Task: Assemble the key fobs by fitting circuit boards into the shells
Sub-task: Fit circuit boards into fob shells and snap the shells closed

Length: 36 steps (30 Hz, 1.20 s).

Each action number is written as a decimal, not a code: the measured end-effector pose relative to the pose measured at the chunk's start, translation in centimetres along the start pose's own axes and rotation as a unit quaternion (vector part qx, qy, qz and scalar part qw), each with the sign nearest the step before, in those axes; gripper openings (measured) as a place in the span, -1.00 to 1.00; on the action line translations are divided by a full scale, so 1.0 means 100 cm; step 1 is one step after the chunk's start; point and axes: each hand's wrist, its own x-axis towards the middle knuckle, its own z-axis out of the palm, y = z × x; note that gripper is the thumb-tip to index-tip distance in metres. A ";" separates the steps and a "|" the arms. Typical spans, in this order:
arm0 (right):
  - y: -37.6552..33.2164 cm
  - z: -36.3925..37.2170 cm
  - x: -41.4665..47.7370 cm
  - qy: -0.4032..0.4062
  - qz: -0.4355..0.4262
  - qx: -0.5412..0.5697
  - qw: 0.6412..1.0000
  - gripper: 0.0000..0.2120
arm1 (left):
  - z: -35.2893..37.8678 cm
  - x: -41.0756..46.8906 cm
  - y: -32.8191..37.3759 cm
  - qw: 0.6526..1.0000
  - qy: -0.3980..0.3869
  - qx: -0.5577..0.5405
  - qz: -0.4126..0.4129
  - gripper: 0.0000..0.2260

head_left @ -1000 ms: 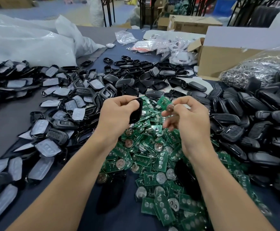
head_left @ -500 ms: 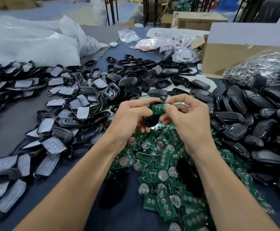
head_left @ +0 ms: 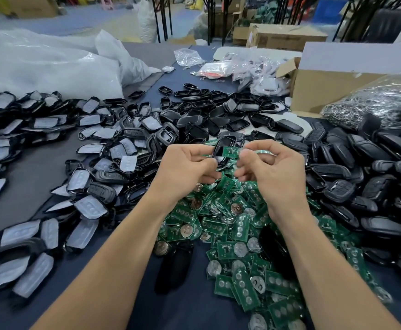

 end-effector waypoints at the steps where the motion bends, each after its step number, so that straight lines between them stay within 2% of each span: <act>1: -0.001 0.000 0.000 -0.001 -0.002 -0.009 1.000 -0.97 | 0.001 0.000 0.000 1.000 0.008 -0.006 0.000 -0.65; 4: 0.001 0.002 0.000 0.008 -0.017 -0.076 0.997 -0.75 | 0.003 0.001 0.001 1.000 0.007 0.002 0.017 -0.73; 7: 0.000 0.004 -0.002 0.025 -0.049 -0.174 0.983 -0.64 | 0.004 -0.001 0.001 0.999 -0.020 0.021 0.028 -0.76; 13: -0.003 0.003 -0.004 0.045 -0.076 -0.225 0.970 -0.69 | 0.005 -0.001 -0.001 0.998 -0.032 0.051 0.031 -0.71; 19: -0.002 0.004 -0.003 0.038 -0.101 -0.264 0.959 -0.86 | 0.005 -0.001 0.000 0.996 -0.029 0.068 0.044 -0.66; 21: -0.001 0.004 -0.003 0.043 -0.105 -0.266 0.957 -0.86 | 0.005 -0.001 -0.001 0.996 -0.030 0.074 0.046 -0.65; 28: 0.004 0.009 -0.002 0.056 -0.145 -0.279 0.948 -0.85 | 0.005 -0.002 -0.001 0.998 -0.035 0.050 0.028 -0.80; 32: 0.002 0.011 -0.004 0.050 -0.156 -0.290 0.943 -0.85 | 0.006 -0.006 0.002 0.999 -0.012 0.037 0.010 -0.84; 36: 0.001 0.009 -0.004 0.036 -0.149 -0.292 0.944 -0.86 | 0.011 -0.009 0.000 0.999 0.018 0.038 0.008 -0.77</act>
